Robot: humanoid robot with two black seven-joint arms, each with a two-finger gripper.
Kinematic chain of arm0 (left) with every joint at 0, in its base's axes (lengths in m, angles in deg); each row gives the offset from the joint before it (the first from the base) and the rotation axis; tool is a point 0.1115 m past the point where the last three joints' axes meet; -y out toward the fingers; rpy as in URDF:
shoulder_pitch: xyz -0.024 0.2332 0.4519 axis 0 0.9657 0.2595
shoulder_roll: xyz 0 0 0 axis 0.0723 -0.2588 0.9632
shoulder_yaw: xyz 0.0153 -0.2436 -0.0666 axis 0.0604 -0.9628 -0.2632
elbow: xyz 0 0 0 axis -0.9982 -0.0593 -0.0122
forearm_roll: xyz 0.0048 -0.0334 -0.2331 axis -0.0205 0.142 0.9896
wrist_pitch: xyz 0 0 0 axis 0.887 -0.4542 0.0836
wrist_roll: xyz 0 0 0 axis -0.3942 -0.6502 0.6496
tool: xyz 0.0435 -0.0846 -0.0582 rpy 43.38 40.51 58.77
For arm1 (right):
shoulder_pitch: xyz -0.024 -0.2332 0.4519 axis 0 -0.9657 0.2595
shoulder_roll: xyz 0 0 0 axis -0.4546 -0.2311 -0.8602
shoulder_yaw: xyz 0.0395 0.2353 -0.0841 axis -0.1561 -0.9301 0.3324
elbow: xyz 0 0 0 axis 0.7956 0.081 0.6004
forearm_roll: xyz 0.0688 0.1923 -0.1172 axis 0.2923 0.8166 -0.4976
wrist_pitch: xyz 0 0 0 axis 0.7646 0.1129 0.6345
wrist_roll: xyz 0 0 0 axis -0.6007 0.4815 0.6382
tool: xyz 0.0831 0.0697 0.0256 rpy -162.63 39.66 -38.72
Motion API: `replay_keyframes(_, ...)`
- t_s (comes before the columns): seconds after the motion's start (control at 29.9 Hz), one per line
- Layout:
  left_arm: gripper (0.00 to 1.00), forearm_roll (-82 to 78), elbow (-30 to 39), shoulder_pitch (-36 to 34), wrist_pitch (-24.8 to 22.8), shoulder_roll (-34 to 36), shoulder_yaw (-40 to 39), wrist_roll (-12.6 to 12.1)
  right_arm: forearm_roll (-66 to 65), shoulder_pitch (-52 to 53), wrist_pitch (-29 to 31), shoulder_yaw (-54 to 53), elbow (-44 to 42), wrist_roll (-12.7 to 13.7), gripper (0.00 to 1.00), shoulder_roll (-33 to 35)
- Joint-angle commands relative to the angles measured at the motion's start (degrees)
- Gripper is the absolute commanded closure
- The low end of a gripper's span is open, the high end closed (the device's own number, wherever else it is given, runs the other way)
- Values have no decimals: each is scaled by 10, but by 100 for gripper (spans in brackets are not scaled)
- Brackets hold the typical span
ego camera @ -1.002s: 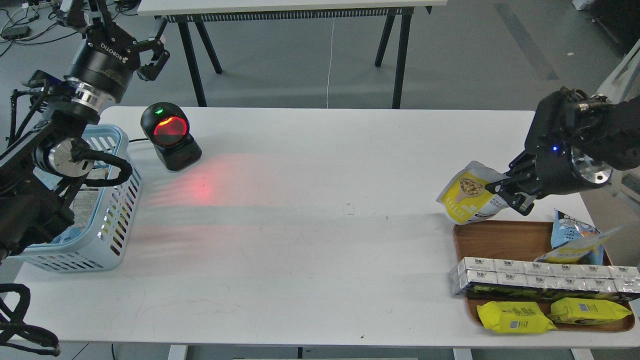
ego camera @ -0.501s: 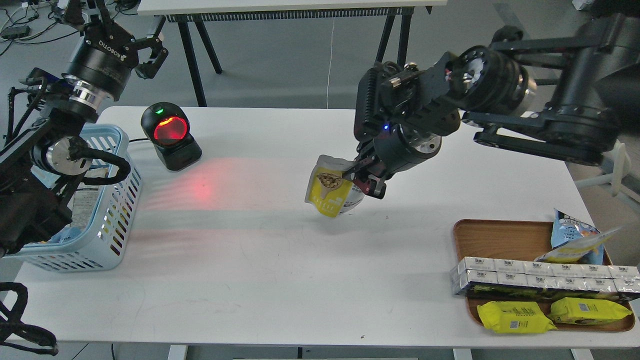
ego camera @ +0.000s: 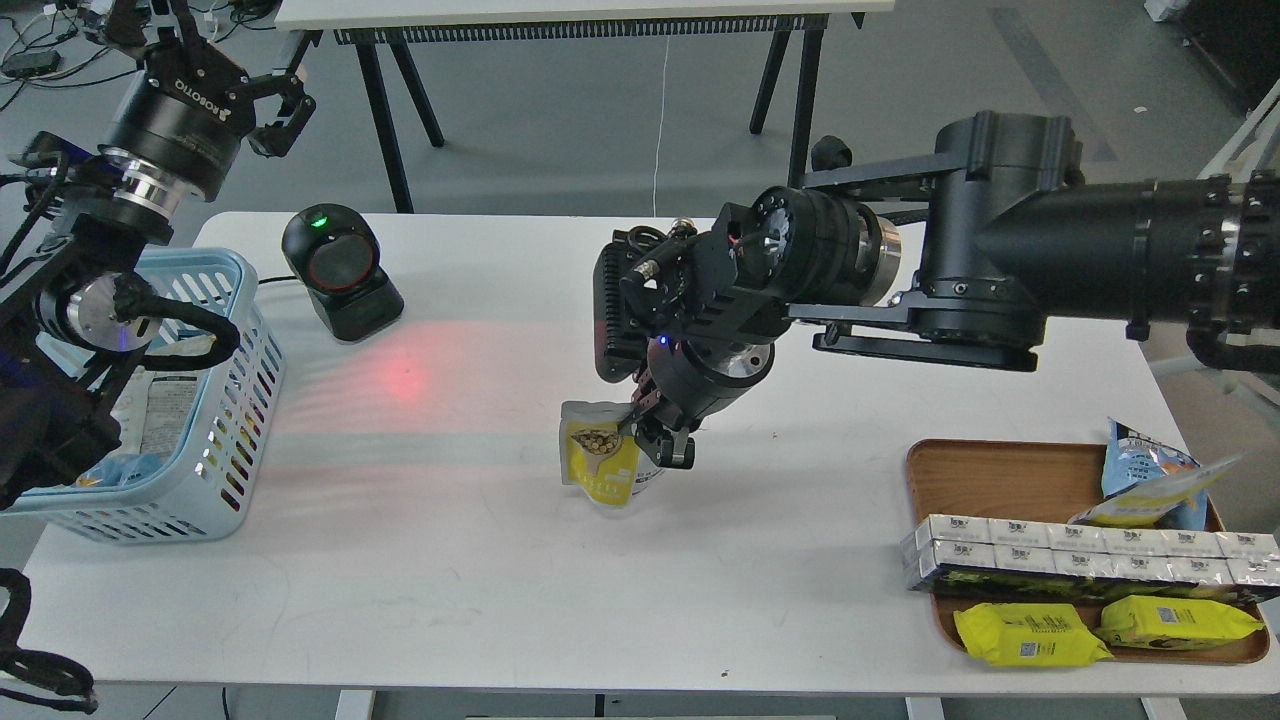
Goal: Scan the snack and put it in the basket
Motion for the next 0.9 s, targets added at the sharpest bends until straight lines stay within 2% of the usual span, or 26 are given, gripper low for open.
replay_keyframes(0.0, 0, 0, 0, 0, 0, 0, 1, 0, 30, -1, 0, 0, 1, 0, 53, -1)
replay_keyframes(0.03, 0, 0, 0, 0, 0, 1, 1, 0, 39, -1, 0, -1, 1, 0, 37, -1)
replay_keyframes(0.07, 0, 0, 0, 0, 0, 1, 2, 0, 46, 0, 0, 0, 2, 0, 25, -1)
replay_keyframes(0.1, 0, 0, 0, 0, 0, 1, 1, 0, 55, -1, 0, -1, 1, 0, 18, -2)
replay_keyframes(0.17, 0, 0, 0, -1, 0, 1, 2, 0, 69, 1, 0, 0, 1, 0, 12, -3)
replay_keyframes(0.2, 0, 0, 0, -2, 0, 0, 3, 0, 76, 1, 0, -1, 1, 0, 5, -3)
replay_keyframes(0.4, 0, 1, -2, -5, 0, 1, 2, 0, 171, 14, 0, -21, -21, 0, 4, 10)
replay_keyframes(0.57, 0, 1, -3, -8, 0, 7, 2, 0, 327, 18, 0, -62, -72, 0, 4, 76)
replay_keyframes(0.67, 0, -2, 0, -8, 0, 9, 2, 0, 447, 9, 0, -87, -93, 0, 4, 136)
replay_keyframes(0.87, 0, -3, -3, -10, 0, 10, 0, 0, 671, -17, 0, -90, -90, 0, 4, 308)
